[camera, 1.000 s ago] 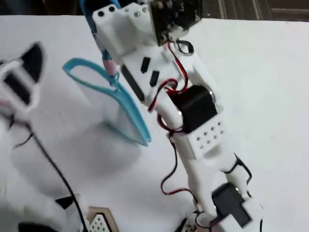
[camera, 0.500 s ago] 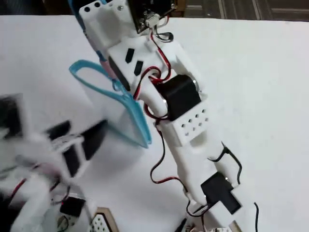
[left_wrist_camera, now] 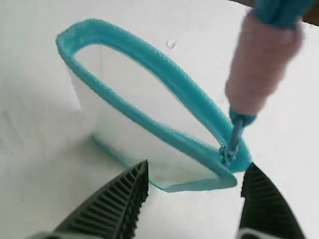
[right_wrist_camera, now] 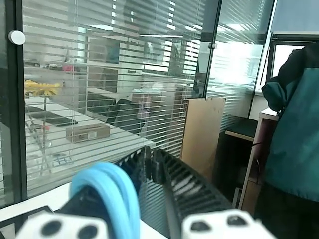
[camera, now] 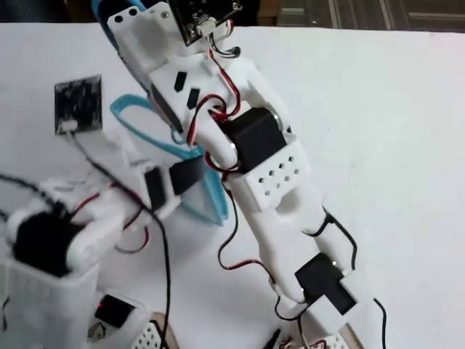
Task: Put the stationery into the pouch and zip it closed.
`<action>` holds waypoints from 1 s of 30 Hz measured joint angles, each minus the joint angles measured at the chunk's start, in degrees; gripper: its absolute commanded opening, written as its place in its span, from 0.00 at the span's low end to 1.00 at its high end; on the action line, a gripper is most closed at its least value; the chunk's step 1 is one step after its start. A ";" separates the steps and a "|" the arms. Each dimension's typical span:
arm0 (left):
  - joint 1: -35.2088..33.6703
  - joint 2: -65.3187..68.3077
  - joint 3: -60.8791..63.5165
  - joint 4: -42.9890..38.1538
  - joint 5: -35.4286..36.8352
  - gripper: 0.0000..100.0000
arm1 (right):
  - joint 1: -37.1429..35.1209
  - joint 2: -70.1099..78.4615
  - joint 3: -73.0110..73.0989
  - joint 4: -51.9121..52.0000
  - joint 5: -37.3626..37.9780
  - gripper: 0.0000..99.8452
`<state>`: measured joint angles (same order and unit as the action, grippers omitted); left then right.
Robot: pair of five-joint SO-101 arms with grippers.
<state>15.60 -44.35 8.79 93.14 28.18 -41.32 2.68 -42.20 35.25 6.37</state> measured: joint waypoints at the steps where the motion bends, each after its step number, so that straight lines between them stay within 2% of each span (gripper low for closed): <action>1: 0.00 2.02 -1.41 0.79 0.26 0.31 | 0.00 0.00 0.00 0.00 0.00 0.02; 6: -0.18 8.18 -5.19 2.02 0.35 0.25 | 0.44 0.00 0.00 0.00 0.00 0.02; 8: -0.79 8.88 -5.89 2.02 -1.76 0.23 | 1.76 0.00 0.00 0.00 0.00 0.02; 18: -4.75 7.21 -2.20 2.46 -17.85 0.02 | 9.14 0.00 0.00 0.00 0.00 0.02; 22: -4.92 4.22 0.18 2.46 -23.38 0.03 | 9.32 0.00 0.00 0.00 0.00 0.02; 30: -9.14 -3.08 4.04 2.46 -24.62 0.03 | 9.23 0.00 0.00 0.00 0.00 0.02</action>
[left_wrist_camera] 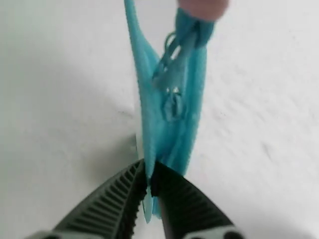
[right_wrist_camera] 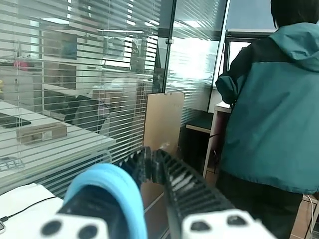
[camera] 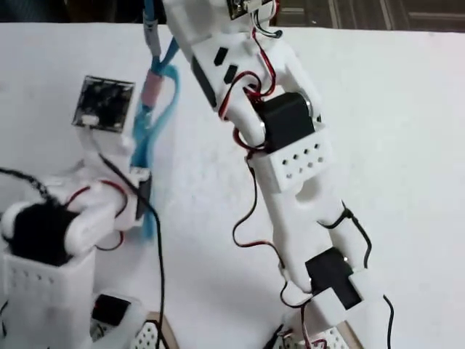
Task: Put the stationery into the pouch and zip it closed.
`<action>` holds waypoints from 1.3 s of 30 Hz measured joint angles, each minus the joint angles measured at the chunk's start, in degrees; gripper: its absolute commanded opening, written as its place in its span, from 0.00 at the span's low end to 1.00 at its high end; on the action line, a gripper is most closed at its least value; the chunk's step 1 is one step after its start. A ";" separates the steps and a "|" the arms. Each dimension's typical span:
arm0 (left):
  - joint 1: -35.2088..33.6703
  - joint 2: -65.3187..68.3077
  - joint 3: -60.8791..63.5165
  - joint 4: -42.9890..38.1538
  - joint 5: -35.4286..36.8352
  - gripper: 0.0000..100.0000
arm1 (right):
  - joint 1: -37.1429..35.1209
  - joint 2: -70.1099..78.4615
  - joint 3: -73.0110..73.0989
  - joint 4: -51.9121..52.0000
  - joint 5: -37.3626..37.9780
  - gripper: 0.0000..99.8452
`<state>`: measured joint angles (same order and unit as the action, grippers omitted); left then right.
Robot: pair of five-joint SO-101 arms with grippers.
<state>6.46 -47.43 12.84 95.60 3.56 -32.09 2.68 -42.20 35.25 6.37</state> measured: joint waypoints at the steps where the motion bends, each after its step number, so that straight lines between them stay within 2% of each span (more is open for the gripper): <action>1: -0.53 -0.79 0.00 0.00 0.00 0.03 | 0.00 0.00 0.00 0.00 0.00 0.02; 8: -0.97 -7.21 0.00 2.37 -0.18 0.02 | 1.14 0.53 0.00 -0.62 0.00 0.02; 12: 0.26 -12.13 0.00 5.54 -2.46 0.02 | 5.71 3.60 0.00 -4.75 0.00 0.02; 19: 0.35 -19.96 0.00 5.63 -3.78 0.02 | 13.71 13.10 0.00 -9.58 -0.09 0.02; 24: 0.35 -20.66 0.00 6.07 -3.78 0.02 | 17.58 21.10 0.00 -14.68 -0.09 0.02; 30: 4.13 -20.66 0.00 6.68 -3.78 0.02 | 21.54 30.86 0.00 -19.34 -0.09 0.02; 36: 4.22 -21.71 -0.18 6.77 -3.69 0.02 | 29.45 39.91 -3.96 -19.52 -0.09 0.02; 39: 4.22 -21.36 -0.18 6.77 -3.69 0.02 | 31.91 43.60 -9.05 -15.91 0.00 0.02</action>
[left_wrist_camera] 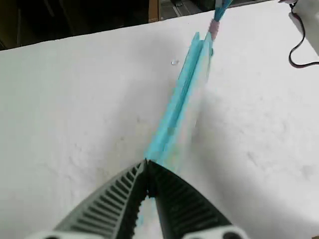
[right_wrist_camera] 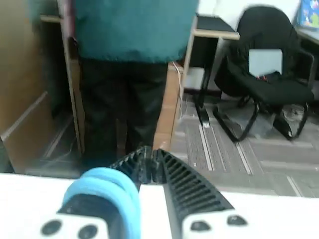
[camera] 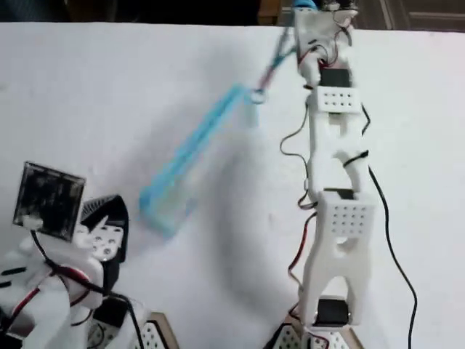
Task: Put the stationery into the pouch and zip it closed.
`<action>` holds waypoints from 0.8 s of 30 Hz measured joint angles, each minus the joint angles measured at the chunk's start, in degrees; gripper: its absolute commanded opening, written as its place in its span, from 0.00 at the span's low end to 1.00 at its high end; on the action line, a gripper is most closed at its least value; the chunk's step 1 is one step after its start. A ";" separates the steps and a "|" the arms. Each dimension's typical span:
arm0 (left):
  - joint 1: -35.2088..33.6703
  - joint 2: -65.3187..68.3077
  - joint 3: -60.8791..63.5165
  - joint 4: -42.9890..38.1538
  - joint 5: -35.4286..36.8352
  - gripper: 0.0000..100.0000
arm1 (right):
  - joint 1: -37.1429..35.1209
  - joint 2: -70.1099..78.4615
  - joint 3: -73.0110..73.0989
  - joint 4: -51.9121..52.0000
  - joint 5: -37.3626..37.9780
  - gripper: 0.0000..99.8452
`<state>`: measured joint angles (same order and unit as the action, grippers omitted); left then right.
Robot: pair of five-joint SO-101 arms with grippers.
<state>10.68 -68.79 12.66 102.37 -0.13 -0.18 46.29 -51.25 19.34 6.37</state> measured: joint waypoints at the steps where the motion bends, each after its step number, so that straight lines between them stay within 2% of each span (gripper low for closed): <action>1: 0.18 -0.62 0.00 0.00 0.00 0.02 | 0.18 0.70 -2.11 1.93 0.00 0.02; 11: 0.00 -0.70 0.00 0.00 0.00 0.02 | -4.04 1.32 -19.87 26.37 0.00 0.02; 18: 0.00 -0.79 0.00 0.00 0.00 0.02 | -5.10 1.23 -21.54 42.73 4.22 0.02; 24: 0.00 -0.79 0.00 -1.14 0.00 0.02 | -4.22 1.23 -21.63 59.08 4.66 0.02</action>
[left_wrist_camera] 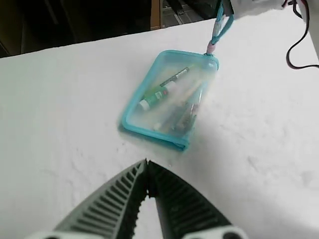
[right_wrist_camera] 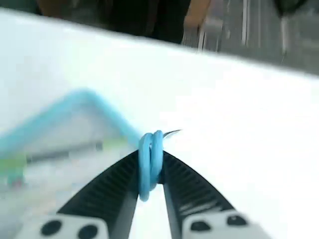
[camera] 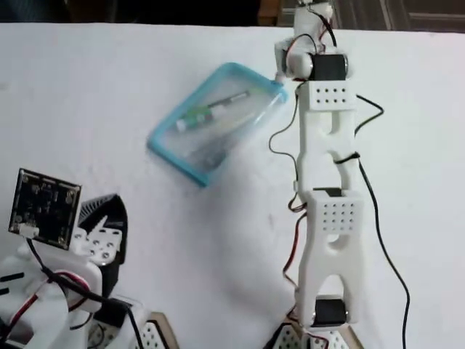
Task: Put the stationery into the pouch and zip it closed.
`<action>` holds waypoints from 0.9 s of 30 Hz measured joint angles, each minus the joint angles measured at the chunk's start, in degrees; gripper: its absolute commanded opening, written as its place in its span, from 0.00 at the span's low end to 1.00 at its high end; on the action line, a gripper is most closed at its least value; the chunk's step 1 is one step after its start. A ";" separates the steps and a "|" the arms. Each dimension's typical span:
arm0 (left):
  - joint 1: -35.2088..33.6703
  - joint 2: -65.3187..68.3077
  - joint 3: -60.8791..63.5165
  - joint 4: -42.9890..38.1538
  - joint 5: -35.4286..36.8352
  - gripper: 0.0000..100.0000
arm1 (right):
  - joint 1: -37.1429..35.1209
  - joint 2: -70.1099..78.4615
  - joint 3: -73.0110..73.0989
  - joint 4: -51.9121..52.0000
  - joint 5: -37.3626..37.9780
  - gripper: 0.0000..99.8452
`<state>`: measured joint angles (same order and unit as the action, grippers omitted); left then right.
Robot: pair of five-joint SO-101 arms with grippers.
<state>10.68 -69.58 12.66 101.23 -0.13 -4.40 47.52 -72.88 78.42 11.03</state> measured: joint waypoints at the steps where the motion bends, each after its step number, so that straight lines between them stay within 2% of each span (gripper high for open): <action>1: 0.00 0.00 0.09 -0.62 0.00 0.02 | 0.26 0.00 0.00 3.25 0.09 0.02; 6: 0.00 0.09 6.33 -6.51 0.00 0.02 | 0.97 0.00 -0.35 19.08 0.53 0.02; 11: 0.00 0.09 14.15 -14.59 -0.09 0.02 | 2.73 -0.62 -0.26 21.71 8.53 0.03; 14: -0.70 0.18 17.14 -17.32 -0.09 0.03 | 2.64 -5.54 3.60 21.71 11.87 0.16; 17: -4.66 0.35 17.76 -19.08 -0.70 0.03 | 2.29 -14.33 12.31 21.71 12.48 0.35; 19: -8.00 0.18 18.55 -20.31 -2.99 0.03 | 0.62 -21.63 20.75 21.71 12.84 0.43; 22: -11.78 0.18 20.84 -22.33 -6.15 0.03 | -4.22 -33.32 35.52 21.71 12.92 0.43; 27: -15.38 0.70 24.97 -23.82 -7.30 0.02 | -11.52 -51.34 57.85 21.71 12.92 0.37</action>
<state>-4.70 -68.88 37.63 77.41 -7.43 -15.91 -3.82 -15.03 100.13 23.96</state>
